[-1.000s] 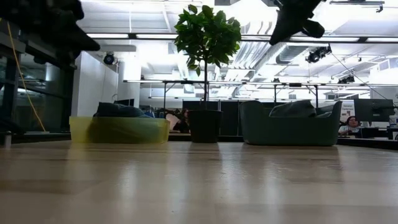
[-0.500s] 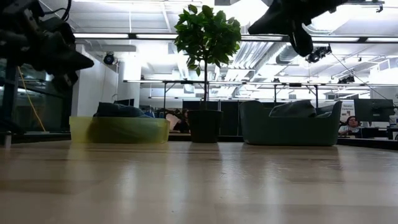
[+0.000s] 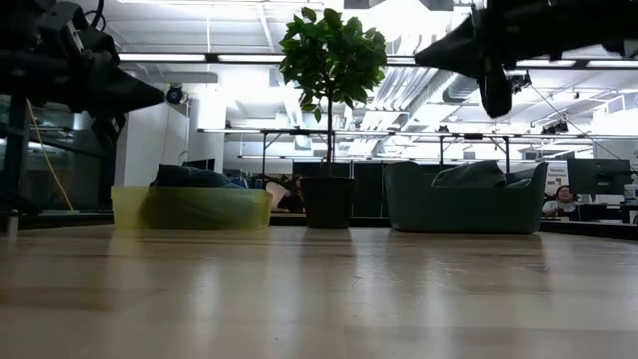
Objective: Pick & Place hat
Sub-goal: Return to Home Position
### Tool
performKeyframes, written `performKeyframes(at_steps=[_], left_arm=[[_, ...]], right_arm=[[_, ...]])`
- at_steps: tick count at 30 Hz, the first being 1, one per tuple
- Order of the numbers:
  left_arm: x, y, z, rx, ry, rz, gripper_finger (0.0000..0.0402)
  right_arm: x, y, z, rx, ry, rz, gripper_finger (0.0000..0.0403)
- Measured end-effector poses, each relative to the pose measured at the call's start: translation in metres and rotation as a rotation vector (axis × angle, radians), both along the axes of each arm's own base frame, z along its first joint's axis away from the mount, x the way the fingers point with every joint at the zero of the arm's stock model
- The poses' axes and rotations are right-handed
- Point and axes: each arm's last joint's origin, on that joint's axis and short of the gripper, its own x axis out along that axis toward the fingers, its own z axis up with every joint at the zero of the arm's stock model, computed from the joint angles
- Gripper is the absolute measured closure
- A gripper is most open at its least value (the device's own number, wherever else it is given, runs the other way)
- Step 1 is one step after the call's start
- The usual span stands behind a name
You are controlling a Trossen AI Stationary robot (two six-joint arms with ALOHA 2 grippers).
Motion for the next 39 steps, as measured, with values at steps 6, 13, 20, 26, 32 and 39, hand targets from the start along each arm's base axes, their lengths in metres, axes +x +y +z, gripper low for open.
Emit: performKeyframes(at_steps=[6, 13, 20, 26, 32, 39], left_arm=[[0.000, 0.001, 0.000, 0.003, -0.003, 0.034, 0.0401], [0.000, 0.001, 0.000, -0.004, -0.005, 0.051, 0.0401], [0.000, 0.001, 0.000, -0.004, 0.001, 0.046, 0.0401], [0.000, 0.001, -0.001, -0.005, 0.006, 0.024, 0.0401], [0.000, 0.000, -0.001, -0.006, 0.007, 0.018, 0.0401], [0.000, 0.000, -0.001, -0.006, 0.007, 0.017, 0.0401]], right_arm=[[-0.020, -0.013, -0.020, -0.032, -0.124, 0.025, 0.0403], [-0.065, -0.023, -0.040, -0.017, -0.279, 0.015, 0.0403], [-0.078, -0.025, -0.029, -0.173, -0.253, -0.001, 0.0403], [-0.090, -0.029, -0.036, -0.194, -0.116, 0.026, 0.0403], [-0.104, -0.032, -0.039, -0.216, -0.078, 0.119, 0.0403], [-0.114, -0.033, -0.049, -0.360, 0.041, 0.229, 0.0403]])
